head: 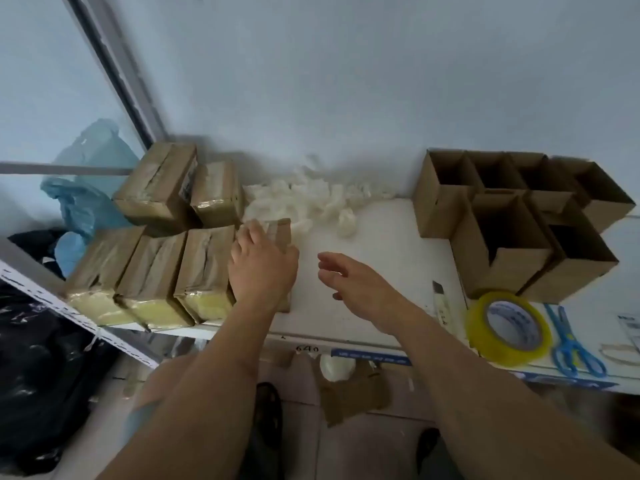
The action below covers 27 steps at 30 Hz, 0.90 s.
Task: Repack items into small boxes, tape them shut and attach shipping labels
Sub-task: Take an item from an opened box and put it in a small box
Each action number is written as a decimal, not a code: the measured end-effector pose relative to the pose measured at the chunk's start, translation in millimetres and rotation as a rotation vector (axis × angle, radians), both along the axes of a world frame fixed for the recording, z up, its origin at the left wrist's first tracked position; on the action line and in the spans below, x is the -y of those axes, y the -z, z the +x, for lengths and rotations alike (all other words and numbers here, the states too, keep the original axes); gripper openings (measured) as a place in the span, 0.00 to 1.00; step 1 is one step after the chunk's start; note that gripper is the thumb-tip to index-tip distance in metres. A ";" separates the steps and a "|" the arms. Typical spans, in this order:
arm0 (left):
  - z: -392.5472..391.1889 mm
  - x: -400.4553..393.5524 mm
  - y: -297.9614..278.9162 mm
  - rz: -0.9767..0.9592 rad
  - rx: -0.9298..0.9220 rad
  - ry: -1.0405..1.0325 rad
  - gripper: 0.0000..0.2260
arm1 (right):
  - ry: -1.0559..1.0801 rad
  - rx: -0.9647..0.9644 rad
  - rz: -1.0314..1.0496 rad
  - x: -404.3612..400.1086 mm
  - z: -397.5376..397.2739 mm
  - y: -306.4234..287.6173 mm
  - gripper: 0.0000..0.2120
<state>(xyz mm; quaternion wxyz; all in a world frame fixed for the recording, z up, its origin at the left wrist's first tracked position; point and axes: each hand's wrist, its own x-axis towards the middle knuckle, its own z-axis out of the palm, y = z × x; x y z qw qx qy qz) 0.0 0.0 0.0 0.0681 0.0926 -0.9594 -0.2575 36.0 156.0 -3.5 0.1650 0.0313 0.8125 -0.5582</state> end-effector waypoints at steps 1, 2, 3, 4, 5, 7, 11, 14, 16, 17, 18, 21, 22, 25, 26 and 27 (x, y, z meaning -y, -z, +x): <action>-4.3 1.3 -0.1 -0.046 0.080 -0.004 0.39 | -0.038 -0.006 0.005 -0.4 -3.7 0.0 0.21; -6.2 0.5 0.3 -0.120 0.135 0.015 0.41 | -0.064 -0.009 0.036 -2.4 -5.9 -1.1 0.22; -7.6 0.5 2.9 -0.175 0.173 0.033 0.43 | -0.076 -0.023 0.080 -6.7 -7.2 -0.7 0.22; -8.5 0.8 4.7 -0.204 0.188 0.057 0.44 | -0.078 -0.035 0.135 -13.4 -7.9 -1.6 0.23; -8.1 -2.4 5.8 -0.207 0.176 0.081 0.43 | -0.069 -0.052 0.207 -22.2 -9.3 -1.1 0.23; -4.5 -8.8 6.2 -0.195 0.129 0.124 0.43 | -0.055 -0.054 0.360 -45.1 -9.0 0.7 0.24; 2.5 -18.1 4.3 -0.092 0.113 0.251 0.48 | -0.003 0.006 0.549 -90.4 -0.5 5.3 0.24; 8.2 -23.2 5.1 -0.008 0.165 0.455 0.51 | 0.009 0.096 0.691 -109.4 10.2 15.6 0.26; 10.1 -25.9 2.0 -0.068 0.190 0.589 0.51 | 0.002 0.146 0.793 -117.3 15.8 26.7 0.27; 10.2 -27.0 -0.1 -0.119 0.198 0.645 0.51 | -0.016 0.172 0.843 -119.5 18.6 31.9 0.27; 9.1 -27.6 -1.6 -0.169 0.208 0.692 0.50 | -0.039 0.193 0.890 -121.2 20.8 37.1 0.27; 4.4 -28.7 -4.9 -0.294 0.267 0.783 0.46 | -0.079 0.200 1.004 -124.7 27.1 46.1 0.23; 1.7 -28.8 -5.7 -0.327 0.287 0.800 0.45 | -0.078 0.193 1.038 -125.4 28.3 47.2 0.22; -4.5 -26.9 -10.0 -0.378 0.314 0.835 0.44 | -0.083 0.210 1.116 -127.7 29.2 52.3 0.31; -5.7 -25.9 -10.6 -0.391 0.317 0.846 0.44 | -0.085 0.210 1.136 -128.8 28.6 55.2 0.34; -6.3 -25.2 -10.6 -0.406 0.316 0.855 0.44 | -0.081 0.197 1.150 -129.3 27.7 56.9 0.33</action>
